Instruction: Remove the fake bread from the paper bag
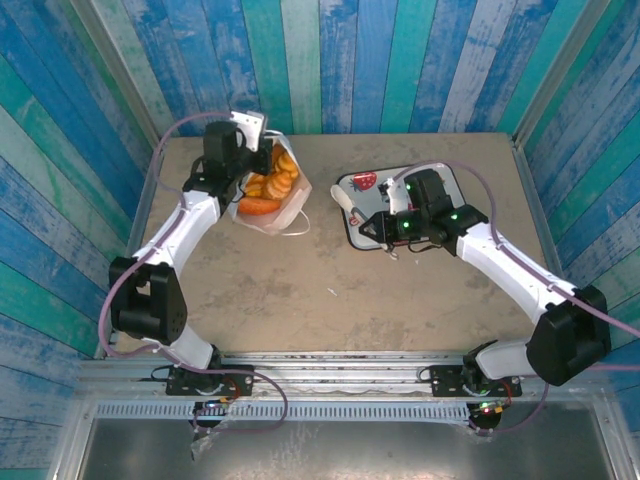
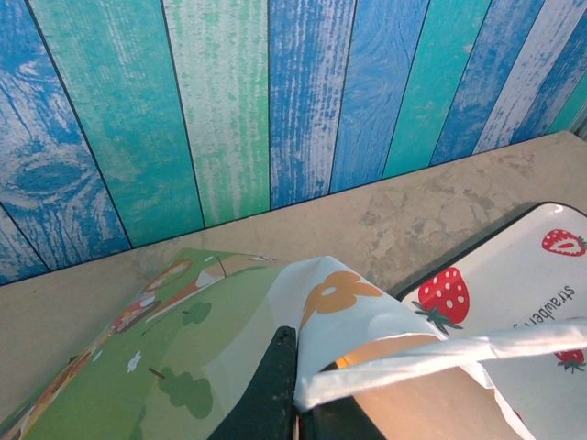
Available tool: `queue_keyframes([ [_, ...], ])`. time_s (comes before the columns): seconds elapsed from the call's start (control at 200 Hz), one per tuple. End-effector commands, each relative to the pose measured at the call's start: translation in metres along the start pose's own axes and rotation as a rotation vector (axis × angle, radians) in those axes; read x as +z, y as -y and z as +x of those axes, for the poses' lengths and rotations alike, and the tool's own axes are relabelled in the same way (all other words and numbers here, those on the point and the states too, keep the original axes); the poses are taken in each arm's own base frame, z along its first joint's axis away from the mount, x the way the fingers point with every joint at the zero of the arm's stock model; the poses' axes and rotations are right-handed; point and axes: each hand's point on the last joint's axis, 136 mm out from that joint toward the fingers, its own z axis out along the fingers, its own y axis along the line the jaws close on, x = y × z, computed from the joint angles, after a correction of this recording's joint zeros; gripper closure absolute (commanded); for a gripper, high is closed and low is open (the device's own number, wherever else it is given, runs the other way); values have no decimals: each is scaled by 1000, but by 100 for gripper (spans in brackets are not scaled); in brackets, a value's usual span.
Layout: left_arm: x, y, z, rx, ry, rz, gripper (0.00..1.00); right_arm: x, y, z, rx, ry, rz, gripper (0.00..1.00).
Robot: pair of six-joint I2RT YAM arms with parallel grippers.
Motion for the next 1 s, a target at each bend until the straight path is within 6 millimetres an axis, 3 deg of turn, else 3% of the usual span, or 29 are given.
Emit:
queue_keyframes([
  [0.0, -22, 5, -44, 25, 96, -50, 98, -19, -27, -7, -12, 4, -54, 76],
  [0.215, -17, 16, -42, 30, 80, -75, 98, -36, -53, -17, -50, 32, -96, 75],
  [0.536, -8, 36, -40, 23, 70, -58, 99, -17, -85, -8, -109, -59, -118, 73],
  [0.997, 5, 53, -25, 29, 46, -3, 97, 27, -57, -32, -44, -94, 32, 68],
])
